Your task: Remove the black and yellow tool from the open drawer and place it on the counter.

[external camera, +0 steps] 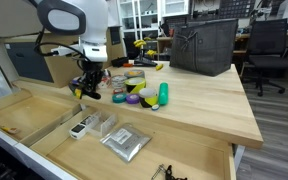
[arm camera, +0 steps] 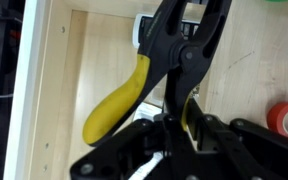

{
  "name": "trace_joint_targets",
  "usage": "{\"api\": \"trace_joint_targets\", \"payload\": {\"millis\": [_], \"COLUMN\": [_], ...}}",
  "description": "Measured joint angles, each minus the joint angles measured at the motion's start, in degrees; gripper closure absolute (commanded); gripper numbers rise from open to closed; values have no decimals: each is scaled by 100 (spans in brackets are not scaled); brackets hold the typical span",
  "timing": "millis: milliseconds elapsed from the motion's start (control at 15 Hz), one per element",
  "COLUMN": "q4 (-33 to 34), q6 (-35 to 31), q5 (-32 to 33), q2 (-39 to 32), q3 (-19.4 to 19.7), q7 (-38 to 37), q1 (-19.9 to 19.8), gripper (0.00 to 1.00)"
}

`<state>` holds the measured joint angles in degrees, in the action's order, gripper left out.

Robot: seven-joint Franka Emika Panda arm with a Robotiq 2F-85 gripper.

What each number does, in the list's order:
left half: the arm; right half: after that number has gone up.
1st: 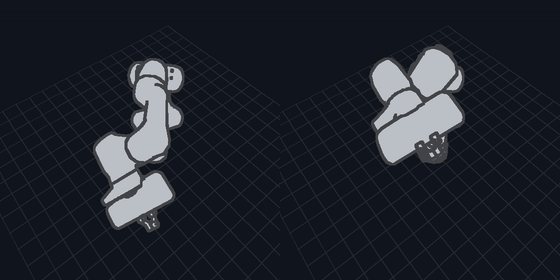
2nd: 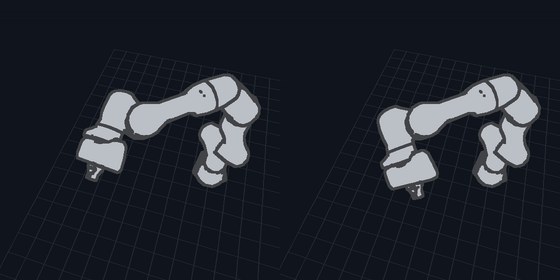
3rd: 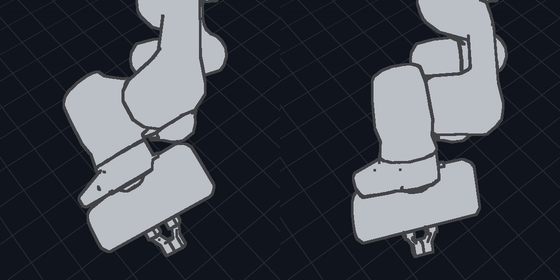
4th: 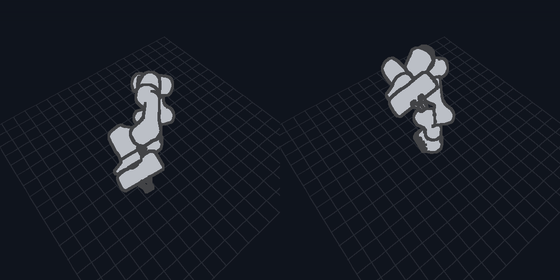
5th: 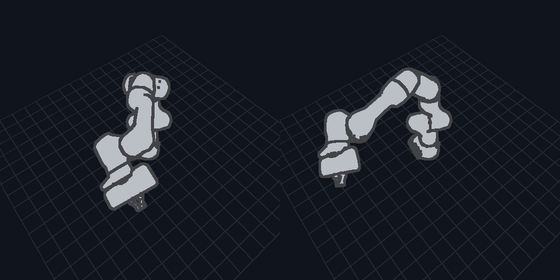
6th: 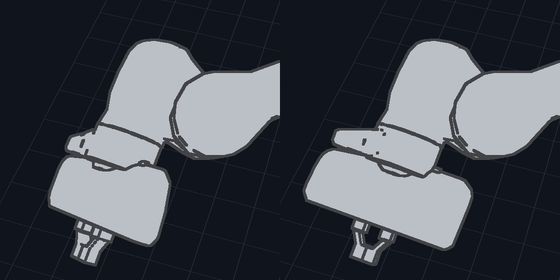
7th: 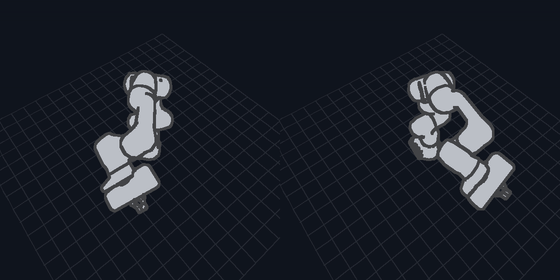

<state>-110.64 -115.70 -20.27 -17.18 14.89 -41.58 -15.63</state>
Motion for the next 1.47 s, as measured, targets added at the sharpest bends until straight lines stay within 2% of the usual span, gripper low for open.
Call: {"api": "trace_joint_targets", "payload": {"millis": [133,333,733,1133,1467], "q4": [12,-4,-34,-282,-311], "q6": [-89,-627,-1762,-2237,-2318], "q5": [-268,-534,-550,-525,-523], "q2": [0,-19,-323,-471,-481], "q3": [28,23,-68,-195,-224], "q7": [-382,-953,-1874,-2276,-2317], "q1": [-15,31,300,580,607], "gripper": [96,96,96,96,96]}}
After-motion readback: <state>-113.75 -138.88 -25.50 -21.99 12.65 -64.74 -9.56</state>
